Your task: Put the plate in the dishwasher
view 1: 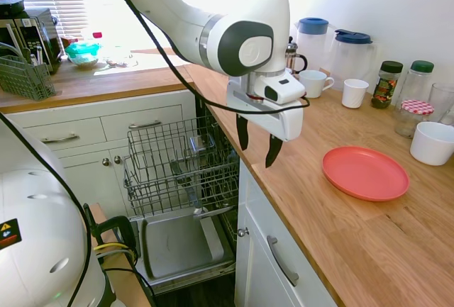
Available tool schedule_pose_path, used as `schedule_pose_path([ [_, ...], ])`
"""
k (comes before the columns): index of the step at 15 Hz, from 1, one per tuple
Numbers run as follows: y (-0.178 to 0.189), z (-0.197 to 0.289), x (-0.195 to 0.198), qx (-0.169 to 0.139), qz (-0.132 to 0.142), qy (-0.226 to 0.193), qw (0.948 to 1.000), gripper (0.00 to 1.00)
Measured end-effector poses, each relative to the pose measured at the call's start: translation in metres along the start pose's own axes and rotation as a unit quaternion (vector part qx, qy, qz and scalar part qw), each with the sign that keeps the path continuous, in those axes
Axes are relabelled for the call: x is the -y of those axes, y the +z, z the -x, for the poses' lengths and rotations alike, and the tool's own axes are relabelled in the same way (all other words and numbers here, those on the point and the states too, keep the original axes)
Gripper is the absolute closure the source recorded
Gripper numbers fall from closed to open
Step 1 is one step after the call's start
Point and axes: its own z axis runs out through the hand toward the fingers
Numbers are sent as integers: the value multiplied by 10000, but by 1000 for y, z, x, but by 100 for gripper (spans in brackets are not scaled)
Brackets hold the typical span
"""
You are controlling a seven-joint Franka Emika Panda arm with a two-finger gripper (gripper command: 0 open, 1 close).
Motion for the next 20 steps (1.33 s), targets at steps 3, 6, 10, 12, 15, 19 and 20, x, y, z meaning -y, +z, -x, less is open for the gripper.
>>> schedule_pose_path([
  [3,0,3,3,1,-6,-21,10000,0],
  [6,-6,15,18,36,-181,102,9998,0],
  [10,-33,-9,22,64,-590,872,9944,0],
  [12,-39,-40,-1,120,-748,1414,9871,0],
  [15,-33,-82,-39,271,-1064,1994,9738,0],
  [19,-24,-116,-77,381,-1357,2412,9602,0],
  [20,-22,-124,-86,363,-1392,2545,9563,0],
])
